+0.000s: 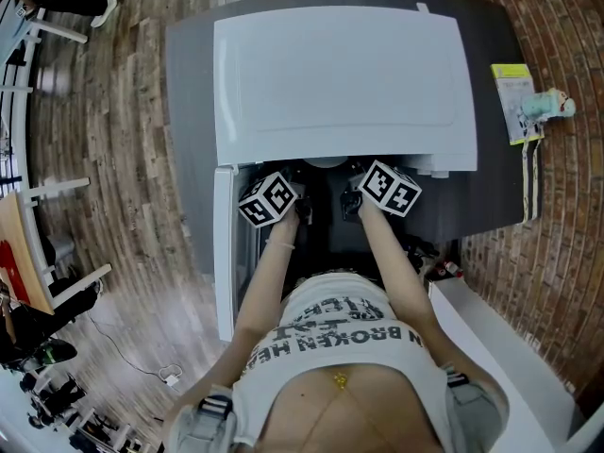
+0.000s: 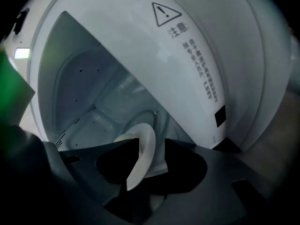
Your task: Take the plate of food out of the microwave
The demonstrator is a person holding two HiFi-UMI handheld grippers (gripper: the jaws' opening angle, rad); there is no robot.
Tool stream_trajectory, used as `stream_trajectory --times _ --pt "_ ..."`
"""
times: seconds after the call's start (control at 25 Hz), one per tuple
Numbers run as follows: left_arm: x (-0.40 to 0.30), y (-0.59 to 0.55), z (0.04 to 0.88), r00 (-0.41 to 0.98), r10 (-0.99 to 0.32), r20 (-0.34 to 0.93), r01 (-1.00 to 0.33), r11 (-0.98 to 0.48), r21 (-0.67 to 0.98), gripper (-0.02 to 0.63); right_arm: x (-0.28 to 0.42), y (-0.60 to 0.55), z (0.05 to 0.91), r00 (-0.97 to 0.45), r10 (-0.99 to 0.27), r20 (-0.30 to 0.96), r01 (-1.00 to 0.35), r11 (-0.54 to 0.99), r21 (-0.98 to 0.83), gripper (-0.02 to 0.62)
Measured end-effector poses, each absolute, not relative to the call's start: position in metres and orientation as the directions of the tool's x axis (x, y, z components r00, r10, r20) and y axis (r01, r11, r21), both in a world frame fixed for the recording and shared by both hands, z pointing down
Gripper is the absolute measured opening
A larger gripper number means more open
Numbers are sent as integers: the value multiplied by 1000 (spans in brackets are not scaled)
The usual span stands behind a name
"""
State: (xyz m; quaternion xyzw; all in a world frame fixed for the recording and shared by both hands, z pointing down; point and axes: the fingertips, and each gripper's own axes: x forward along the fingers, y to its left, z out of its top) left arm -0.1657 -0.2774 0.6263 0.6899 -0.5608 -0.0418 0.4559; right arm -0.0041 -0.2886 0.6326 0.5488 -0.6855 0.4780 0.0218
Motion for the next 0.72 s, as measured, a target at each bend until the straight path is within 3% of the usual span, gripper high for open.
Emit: stream_trajectory --times 0.32,0.48,0.72 --pt "-159 -281 628 388 -820 420 -685 49 727 120 -10 -298 630 -435 -717 545 -742 -57 -668 150" --pt "-160 -281 631 382 -816 435 -694 58 718 82 -5 -296 635 -431 -714 552 -744 -66 -665 68" --pt "-156 -278 630 401 -804 439 -690 51 722 54 -4 -296 634 -448 -711 542 -711 -85 -698 48"
